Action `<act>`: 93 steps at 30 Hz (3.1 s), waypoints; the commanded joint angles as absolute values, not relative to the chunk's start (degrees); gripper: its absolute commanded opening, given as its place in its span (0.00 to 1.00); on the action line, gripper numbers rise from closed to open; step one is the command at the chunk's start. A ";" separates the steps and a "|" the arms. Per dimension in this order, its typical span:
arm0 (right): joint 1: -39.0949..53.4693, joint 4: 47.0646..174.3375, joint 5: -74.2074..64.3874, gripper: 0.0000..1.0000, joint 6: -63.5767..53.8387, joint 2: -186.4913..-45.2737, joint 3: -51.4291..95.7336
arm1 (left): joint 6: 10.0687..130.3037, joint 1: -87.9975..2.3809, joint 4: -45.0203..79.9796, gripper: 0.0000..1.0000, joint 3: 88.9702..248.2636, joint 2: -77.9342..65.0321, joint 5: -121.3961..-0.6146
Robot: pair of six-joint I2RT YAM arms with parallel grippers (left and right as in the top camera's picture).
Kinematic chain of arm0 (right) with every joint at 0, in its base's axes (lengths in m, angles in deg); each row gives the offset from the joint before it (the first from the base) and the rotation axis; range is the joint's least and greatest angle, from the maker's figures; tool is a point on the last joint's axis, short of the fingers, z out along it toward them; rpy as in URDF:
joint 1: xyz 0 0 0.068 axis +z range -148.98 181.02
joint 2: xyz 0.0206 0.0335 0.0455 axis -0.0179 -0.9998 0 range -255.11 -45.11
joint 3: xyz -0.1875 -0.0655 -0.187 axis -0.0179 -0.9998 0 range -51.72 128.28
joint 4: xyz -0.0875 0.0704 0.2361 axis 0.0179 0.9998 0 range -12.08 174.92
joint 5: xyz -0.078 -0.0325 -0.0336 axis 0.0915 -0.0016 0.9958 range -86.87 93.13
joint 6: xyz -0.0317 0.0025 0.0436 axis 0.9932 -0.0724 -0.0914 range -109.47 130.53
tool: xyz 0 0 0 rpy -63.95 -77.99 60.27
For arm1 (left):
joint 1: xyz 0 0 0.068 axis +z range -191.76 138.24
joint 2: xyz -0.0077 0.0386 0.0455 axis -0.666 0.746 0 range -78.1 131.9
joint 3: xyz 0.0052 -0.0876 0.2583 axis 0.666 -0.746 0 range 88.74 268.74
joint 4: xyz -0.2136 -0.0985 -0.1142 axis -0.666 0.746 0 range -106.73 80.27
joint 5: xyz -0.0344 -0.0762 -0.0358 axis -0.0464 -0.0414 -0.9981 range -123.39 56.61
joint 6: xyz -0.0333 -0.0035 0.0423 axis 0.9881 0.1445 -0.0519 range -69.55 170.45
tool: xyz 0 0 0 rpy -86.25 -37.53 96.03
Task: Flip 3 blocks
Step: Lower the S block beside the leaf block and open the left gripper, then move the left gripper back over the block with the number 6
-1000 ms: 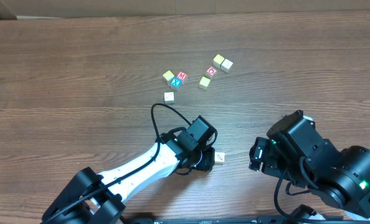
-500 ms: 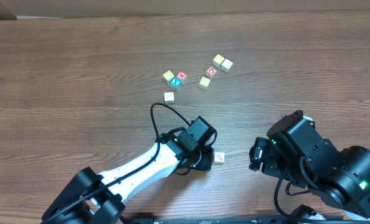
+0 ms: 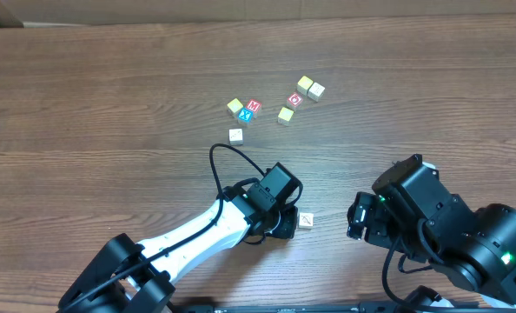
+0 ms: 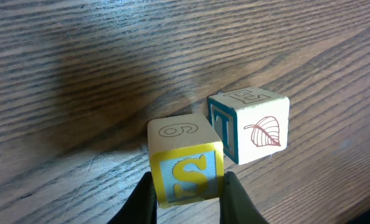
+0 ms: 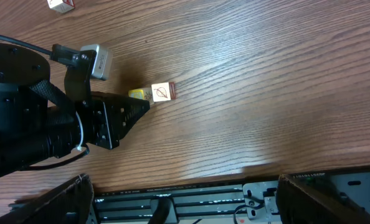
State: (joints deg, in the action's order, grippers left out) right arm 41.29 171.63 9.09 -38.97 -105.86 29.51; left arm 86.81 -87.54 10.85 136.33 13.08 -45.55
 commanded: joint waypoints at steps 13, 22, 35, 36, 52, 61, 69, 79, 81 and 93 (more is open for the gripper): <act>41.34 171.54 9.02 0.95 -38.75 -105.53 30.40 | 87.35 -87.65 10.41 0.39 135.92 12.60 -44.90; 41.34 171.52 8.63 0.95 -38.75 -105.53 30.40 | 87.35 -87.43 8.68 0.30 135.92 12.60 -45.38; 41.34 171.52 8.15 0.95 -38.77 -105.53 30.40 | 87.75 -87.43 7.22 0.30 135.92 12.60 -45.51; 41.34 171.52 8.13 0.95 -38.75 -105.53 30.40 | 87.77 -87.43 7.15 0.30 135.92 12.60 -45.51; 41.34 171.32 7.97 0.95 -38.38 -105.53 30.40 | 87.92 -84.76 7.90 0.22 136.18 11.99 -46.58; 41.34 171.30 7.93 0.96 -37.41 -105.56 30.40 | 86.31 -82.77 7.41 0.22 137.38 11.96 -46.51; 41.34 171.19 7.95 1.00 -35.42 -105.56 30.40 | 77.78 -75.28 15.46 0.50 148.42 12.01 -46.21; 41.34 169.35 6.84 1.00 -33.94 -105.56 30.40 | 72.03 -70.71 23.59 0.54 162.10 17.84 -33.42; 41.34 169.29 6.86 1.00 -33.94 -105.56 30.40 | 72.03 -70.05 25.29 0.54 164.66 21.27 -31.87; 41.34 169.77 6.40 1.00 -32.47 -105.56 30.40 | 72.27 -63.32 32.75 0.52 175.35 36.64 -31.50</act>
